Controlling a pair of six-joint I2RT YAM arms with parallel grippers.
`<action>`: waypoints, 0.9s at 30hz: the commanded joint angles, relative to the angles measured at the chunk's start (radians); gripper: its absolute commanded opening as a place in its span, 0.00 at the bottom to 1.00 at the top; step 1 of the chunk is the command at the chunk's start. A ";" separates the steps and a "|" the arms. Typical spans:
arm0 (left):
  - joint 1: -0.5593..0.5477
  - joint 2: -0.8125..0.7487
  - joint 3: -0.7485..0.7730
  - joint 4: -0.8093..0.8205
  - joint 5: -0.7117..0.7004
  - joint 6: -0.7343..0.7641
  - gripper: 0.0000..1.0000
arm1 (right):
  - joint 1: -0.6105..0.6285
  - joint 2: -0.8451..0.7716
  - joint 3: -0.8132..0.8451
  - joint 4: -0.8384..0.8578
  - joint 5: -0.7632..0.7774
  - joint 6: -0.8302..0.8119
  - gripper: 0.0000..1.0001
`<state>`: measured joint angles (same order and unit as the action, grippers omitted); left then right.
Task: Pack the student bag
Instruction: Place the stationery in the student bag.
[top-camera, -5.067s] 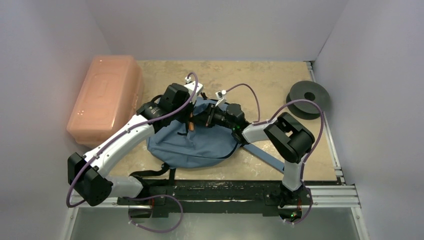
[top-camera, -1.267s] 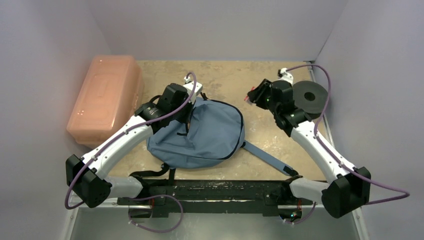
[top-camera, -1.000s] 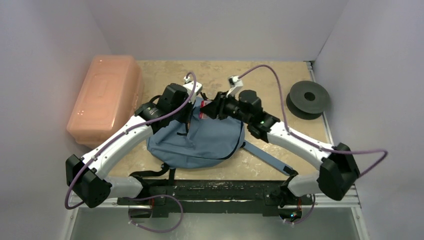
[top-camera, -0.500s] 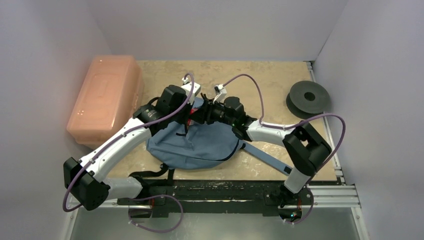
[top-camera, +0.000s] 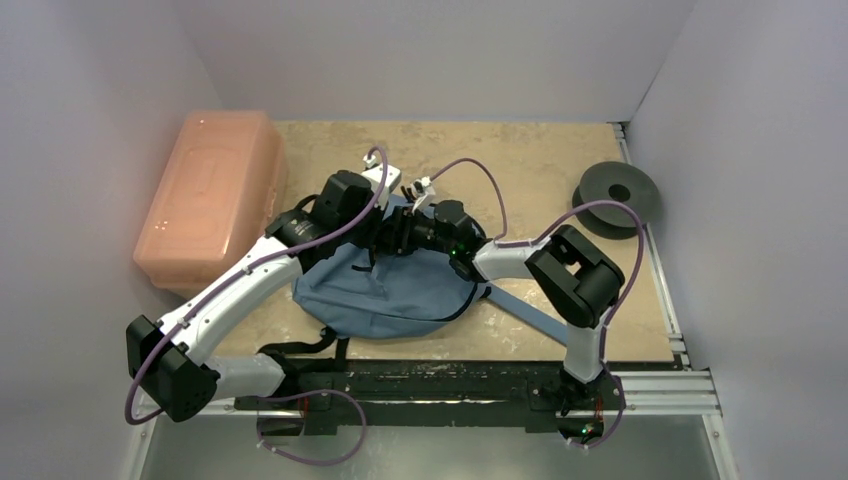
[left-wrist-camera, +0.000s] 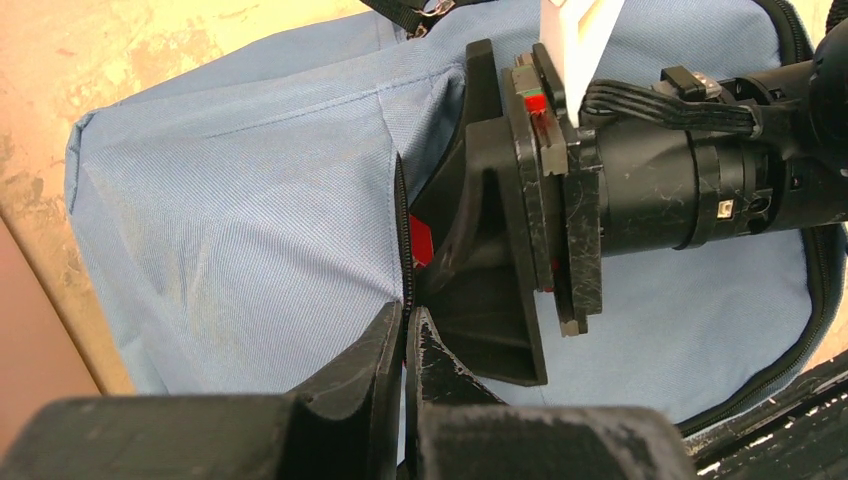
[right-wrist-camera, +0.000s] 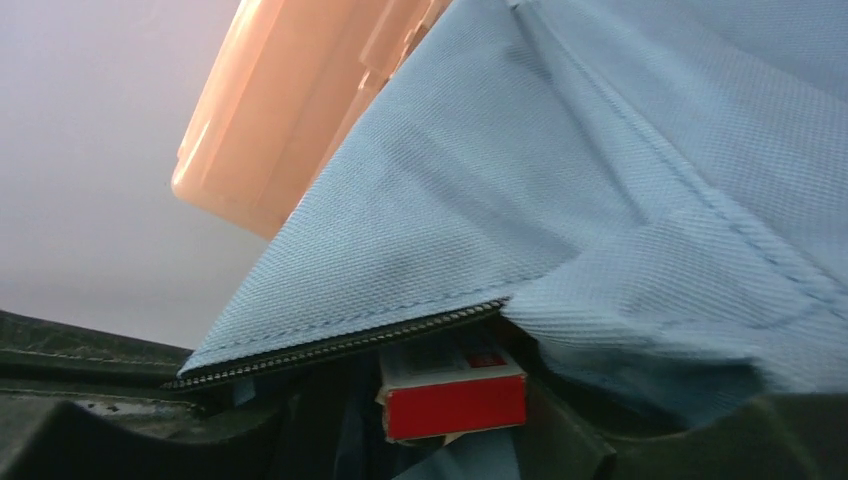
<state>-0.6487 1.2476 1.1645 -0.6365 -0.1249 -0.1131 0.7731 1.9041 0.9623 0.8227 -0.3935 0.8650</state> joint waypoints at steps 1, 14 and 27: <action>-0.008 -0.046 0.011 0.056 0.013 -0.017 0.00 | 0.015 -0.044 0.079 -0.141 -0.064 -0.136 0.69; -0.009 -0.050 0.010 0.054 0.013 -0.014 0.00 | -0.051 -0.227 0.006 -0.448 0.002 -0.254 0.90; -0.009 -0.043 0.009 0.056 0.009 -0.014 0.00 | -0.032 -0.117 0.048 -0.295 -0.105 -0.151 0.53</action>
<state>-0.6498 1.2247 1.1633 -0.6445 -0.1307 -0.1131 0.7216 1.7473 0.9428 0.4446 -0.4397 0.6815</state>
